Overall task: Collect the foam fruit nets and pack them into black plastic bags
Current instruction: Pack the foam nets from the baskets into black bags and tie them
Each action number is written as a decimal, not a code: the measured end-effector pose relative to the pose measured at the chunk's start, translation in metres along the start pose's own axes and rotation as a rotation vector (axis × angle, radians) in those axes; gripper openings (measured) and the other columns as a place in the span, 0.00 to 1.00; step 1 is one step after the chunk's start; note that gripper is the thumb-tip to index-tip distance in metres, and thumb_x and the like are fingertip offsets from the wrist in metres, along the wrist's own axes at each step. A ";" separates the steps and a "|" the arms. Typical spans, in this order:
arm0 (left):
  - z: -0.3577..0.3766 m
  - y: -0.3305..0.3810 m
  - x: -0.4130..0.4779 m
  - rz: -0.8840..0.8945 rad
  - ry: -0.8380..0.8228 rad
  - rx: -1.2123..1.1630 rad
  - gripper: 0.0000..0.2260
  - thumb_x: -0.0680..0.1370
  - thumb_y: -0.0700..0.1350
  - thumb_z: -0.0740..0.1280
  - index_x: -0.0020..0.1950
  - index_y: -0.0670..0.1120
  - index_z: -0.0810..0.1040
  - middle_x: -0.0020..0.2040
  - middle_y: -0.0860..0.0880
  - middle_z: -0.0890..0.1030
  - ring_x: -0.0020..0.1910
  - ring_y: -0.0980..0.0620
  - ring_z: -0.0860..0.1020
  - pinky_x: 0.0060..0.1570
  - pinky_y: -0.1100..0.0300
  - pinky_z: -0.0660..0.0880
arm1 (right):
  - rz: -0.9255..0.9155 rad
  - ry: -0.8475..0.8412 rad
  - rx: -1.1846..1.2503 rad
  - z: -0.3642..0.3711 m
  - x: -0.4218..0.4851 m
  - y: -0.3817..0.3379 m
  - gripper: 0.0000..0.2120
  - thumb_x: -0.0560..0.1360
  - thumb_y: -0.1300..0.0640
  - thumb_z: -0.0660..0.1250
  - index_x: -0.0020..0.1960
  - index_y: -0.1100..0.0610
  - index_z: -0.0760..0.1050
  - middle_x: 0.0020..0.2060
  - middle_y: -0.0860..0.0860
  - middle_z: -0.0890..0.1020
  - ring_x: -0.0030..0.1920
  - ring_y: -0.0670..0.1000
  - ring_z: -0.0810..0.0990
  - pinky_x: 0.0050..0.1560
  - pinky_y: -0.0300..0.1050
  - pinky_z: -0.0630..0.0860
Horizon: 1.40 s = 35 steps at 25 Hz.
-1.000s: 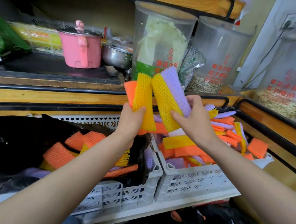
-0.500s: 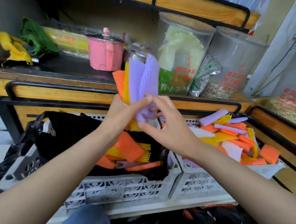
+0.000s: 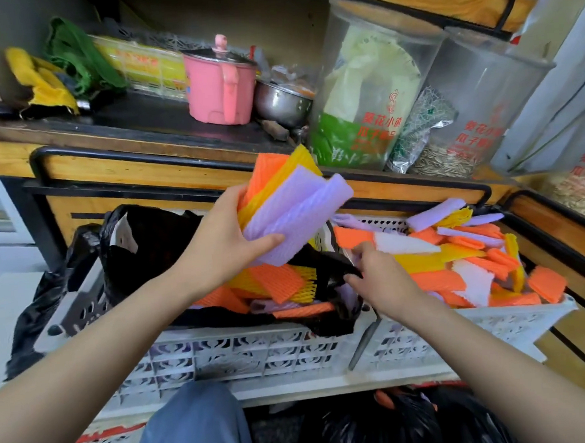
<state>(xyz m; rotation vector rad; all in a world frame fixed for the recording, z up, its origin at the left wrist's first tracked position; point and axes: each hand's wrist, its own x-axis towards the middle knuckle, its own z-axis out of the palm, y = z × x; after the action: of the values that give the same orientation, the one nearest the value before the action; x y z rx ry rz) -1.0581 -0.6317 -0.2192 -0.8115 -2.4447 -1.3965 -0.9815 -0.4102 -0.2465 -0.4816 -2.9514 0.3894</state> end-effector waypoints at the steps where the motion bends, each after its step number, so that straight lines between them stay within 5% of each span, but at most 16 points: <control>1: 0.001 0.000 -0.004 0.013 -0.018 -0.016 0.30 0.69 0.48 0.76 0.66 0.45 0.67 0.56 0.54 0.72 0.54 0.56 0.72 0.47 0.69 0.64 | -0.003 0.005 0.010 -0.003 0.001 0.003 0.12 0.75 0.59 0.67 0.56 0.62 0.72 0.47 0.60 0.82 0.51 0.59 0.80 0.46 0.47 0.74; 3: 0.003 -0.001 -0.016 0.089 -0.074 0.018 0.29 0.69 0.50 0.75 0.65 0.46 0.66 0.55 0.55 0.72 0.54 0.59 0.72 0.47 0.70 0.66 | -0.022 0.046 0.082 -0.013 0.005 0.006 0.01 0.74 0.61 0.66 0.44 0.58 0.75 0.37 0.56 0.83 0.41 0.54 0.82 0.39 0.42 0.72; 5: 0.006 -0.002 -0.028 0.208 -0.166 0.098 0.29 0.71 0.52 0.73 0.68 0.49 0.66 0.57 0.55 0.71 0.56 0.59 0.71 0.51 0.72 0.66 | -0.040 0.117 0.185 -0.025 0.009 0.005 0.09 0.74 0.64 0.65 0.36 0.58 0.76 0.31 0.50 0.79 0.30 0.44 0.75 0.31 0.37 0.67; 8: 0.010 -0.015 -0.037 0.303 -0.269 0.293 0.30 0.74 0.52 0.70 0.72 0.50 0.64 0.62 0.52 0.70 0.60 0.55 0.70 0.62 0.61 0.67 | 0.054 0.191 0.449 -0.038 0.020 0.003 0.07 0.77 0.61 0.64 0.43 0.63 0.78 0.32 0.54 0.79 0.21 0.40 0.73 0.27 0.36 0.71; 11: 0.012 -0.035 -0.039 0.282 -0.297 0.488 0.29 0.74 0.49 0.70 0.73 0.47 0.65 0.62 0.48 0.71 0.60 0.48 0.71 0.63 0.54 0.68 | 0.088 0.214 0.551 -0.039 0.026 -0.001 0.05 0.77 0.60 0.64 0.47 0.61 0.78 0.34 0.52 0.81 0.21 0.38 0.74 0.26 0.35 0.74; 15: 0.017 -0.048 -0.031 0.209 -0.100 0.601 0.30 0.69 0.42 0.75 0.68 0.39 0.70 0.56 0.39 0.73 0.53 0.39 0.74 0.54 0.46 0.73 | 0.040 0.246 0.558 -0.041 0.026 -0.009 0.05 0.77 0.59 0.64 0.45 0.56 0.77 0.33 0.49 0.80 0.23 0.36 0.74 0.25 0.26 0.70; 18: 0.024 -0.060 -0.021 0.249 -0.024 0.780 0.29 0.62 0.42 0.79 0.60 0.37 0.75 0.48 0.37 0.75 0.45 0.37 0.75 0.44 0.48 0.74 | 0.019 0.272 0.566 -0.042 0.028 -0.013 0.05 0.77 0.59 0.64 0.44 0.55 0.77 0.32 0.46 0.79 0.22 0.35 0.74 0.27 0.23 0.68; 20: 0.030 -0.069 -0.021 0.244 -0.098 0.839 0.28 0.63 0.45 0.79 0.59 0.40 0.76 0.48 0.40 0.77 0.47 0.39 0.76 0.46 0.49 0.72 | 0.005 0.281 0.546 -0.042 0.029 -0.015 0.05 0.77 0.59 0.64 0.44 0.54 0.77 0.32 0.46 0.79 0.22 0.36 0.74 0.28 0.23 0.67; 23: 0.039 -0.079 -0.034 0.140 -0.375 0.717 0.30 0.76 0.63 0.58 0.71 0.46 0.66 0.61 0.46 0.72 0.60 0.44 0.72 0.57 0.52 0.67 | 0.001 0.268 0.526 -0.040 0.031 -0.013 0.05 0.77 0.59 0.64 0.45 0.55 0.78 0.33 0.47 0.79 0.22 0.37 0.74 0.26 0.23 0.66; 26: 0.038 -0.085 -0.052 0.105 -0.578 0.662 0.49 0.65 0.74 0.29 0.74 0.48 0.62 0.63 0.49 0.69 0.62 0.48 0.70 0.60 0.54 0.67 | -0.004 0.259 0.528 -0.032 0.032 -0.007 0.05 0.77 0.60 0.64 0.44 0.55 0.77 0.34 0.49 0.80 0.22 0.36 0.74 0.26 0.25 0.67; 28: 0.037 -0.088 -0.058 0.125 -0.621 0.719 0.53 0.62 0.74 0.24 0.74 0.49 0.61 0.64 0.50 0.69 0.62 0.49 0.71 0.60 0.55 0.67 | -0.026 0.245 0.539 -0.026 0.032 -0.001 0.05 0.77 0.60 0.64 0.43 0.55 0.77 0.34 0.50 0.80 0.23 0.36 0.74 0.29 0.26 0.69; 31: 0.037 -0.076 -0.051 0.200 -0.559 0.828 0.42 0.68 0.68 0.31 0.71 0.50 0.65 0.61 0.50 0.72 0.60 0.49 0.72 0.57 0.56 0.66 | -0.142 0.201 0.466 -0.021 0.023 0.007 0.05 0.77 0.60 0.63 0.44 0.54 0.77 0.35 0.48 0.80 0.28 0.37 0.76 0.37 0.30 0.70; 35: 0.043 -0.026 -0.021 0.488 -0.250 0.662 0.20 0.77 0.54 0.49 0.57 0.47 0.76 0.49 0.49 0.77 0.49 0.46 0.76 0.49 0.53 0.71 | -0.370 0.096 0.228 -0.019 0.002 0.026 0.13 0.80 0.54 0.58 0.47 0.59 0.78 0.39 0.51 0.81 0.38 0.44 0.75 0.43 0.39 0.71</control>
<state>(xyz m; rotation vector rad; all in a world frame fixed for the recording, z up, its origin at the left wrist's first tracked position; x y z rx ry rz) -1.0515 -0.6129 -0.2697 -1.3178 -2.3925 -0.2978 -0.9730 -0.3810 -0.2357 0.0710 -2.7713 0.6236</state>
